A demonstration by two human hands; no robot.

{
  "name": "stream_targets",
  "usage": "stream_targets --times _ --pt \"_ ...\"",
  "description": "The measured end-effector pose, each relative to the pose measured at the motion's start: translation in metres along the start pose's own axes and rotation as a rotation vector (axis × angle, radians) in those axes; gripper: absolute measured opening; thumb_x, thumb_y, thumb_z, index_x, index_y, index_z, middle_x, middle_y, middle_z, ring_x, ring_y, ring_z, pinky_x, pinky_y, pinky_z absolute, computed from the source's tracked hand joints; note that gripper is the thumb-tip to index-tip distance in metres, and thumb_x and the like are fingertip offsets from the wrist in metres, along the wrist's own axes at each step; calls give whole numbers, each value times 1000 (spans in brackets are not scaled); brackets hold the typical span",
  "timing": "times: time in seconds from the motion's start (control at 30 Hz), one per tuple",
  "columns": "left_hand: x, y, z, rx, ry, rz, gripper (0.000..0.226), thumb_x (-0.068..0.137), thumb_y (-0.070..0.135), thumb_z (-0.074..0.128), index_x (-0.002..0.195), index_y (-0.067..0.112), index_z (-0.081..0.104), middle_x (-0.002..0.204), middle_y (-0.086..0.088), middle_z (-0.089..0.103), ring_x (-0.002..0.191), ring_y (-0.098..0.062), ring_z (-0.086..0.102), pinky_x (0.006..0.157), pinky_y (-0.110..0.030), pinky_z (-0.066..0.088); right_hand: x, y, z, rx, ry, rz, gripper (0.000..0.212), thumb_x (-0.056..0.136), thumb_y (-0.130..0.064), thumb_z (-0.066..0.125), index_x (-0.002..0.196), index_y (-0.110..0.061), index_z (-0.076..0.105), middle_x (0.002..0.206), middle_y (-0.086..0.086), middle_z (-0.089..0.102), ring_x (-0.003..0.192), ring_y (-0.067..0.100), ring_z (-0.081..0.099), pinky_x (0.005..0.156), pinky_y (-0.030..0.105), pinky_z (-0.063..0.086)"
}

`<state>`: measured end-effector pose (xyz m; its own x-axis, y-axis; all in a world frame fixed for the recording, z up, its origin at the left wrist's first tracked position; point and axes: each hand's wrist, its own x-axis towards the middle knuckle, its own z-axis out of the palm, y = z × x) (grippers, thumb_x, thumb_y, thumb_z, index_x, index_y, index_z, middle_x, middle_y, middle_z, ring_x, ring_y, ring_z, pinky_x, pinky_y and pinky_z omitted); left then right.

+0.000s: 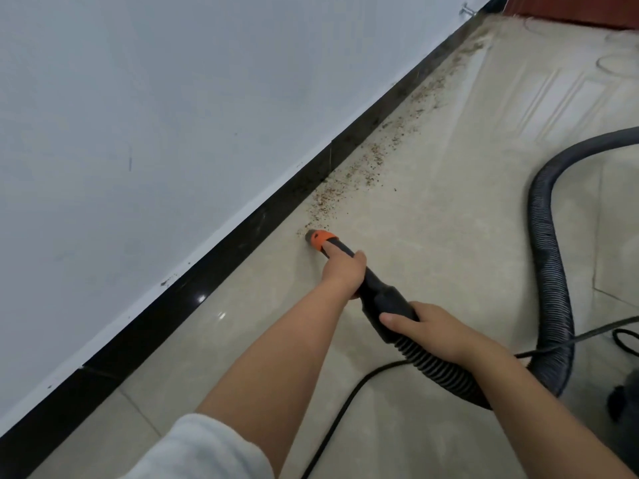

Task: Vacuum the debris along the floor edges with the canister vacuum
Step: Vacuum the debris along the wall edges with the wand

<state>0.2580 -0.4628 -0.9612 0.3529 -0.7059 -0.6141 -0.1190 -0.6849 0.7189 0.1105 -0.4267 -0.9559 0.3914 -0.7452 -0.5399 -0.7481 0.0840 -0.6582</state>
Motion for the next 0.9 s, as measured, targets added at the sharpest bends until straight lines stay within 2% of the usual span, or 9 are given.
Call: stream_targets --times 0.2,0.33,0.5,0.67,0.77,0.9 --pt "21 -11 -30 -48 57 4 72 98 31 39 148 22 -11 137 -18 41 118 -37 49 86 -44 51 22 -22 24 -13 -33 -40 39 86 -52 54 101 -16 56 101 2 65 92 18 62 82 30 48" --pt "18 -19 -32 -41 74 6 71 98 31 38 148 23 -11 139 -19 40 118 -37 48 93 -46 48 17 -20 29 -87 -35 -29 43 85 -56 52 102 -17 53 100 0 63 90 16 61 82 31 48" --pt "-2 -17 -3 -4 0 39 71 99 29 37 147 23 -15 143 -17 36 120 -35 46 79 -36 46 -6 4 17 -131 26 26 44 83 -59 51 100 -19 54 94 -4 63 84 12 61 79 30 48" --pt "-9 1 31 44 -88 72 72 99 31 36 147 18 -15 141 -17 39 118 -35 49 89 -37 47 -21 24 -15 -75 50 66 32 85 -52 53 94 -21 57 88 -6 65 79 8 61 72 23 47" --pt "-3 9 39 39 -104 85 72 99 31 36 148 16 -14 144 -16 35 120 -35 47 93 -39 47 -13 28 -23 -38 46 70 36 86 -50 52 99 -17 59 92 -3 66 82 9 62 75 23 47" --pt "15 14 28 37 -52 57 72 98 31 37 148 19 -13 139 -18 41 116 -36 50 93 -45 49 9 17 -16 8 25 34 39 86 -51 52 101 -16 59 97 1 66 87 15 62 81 29 48"
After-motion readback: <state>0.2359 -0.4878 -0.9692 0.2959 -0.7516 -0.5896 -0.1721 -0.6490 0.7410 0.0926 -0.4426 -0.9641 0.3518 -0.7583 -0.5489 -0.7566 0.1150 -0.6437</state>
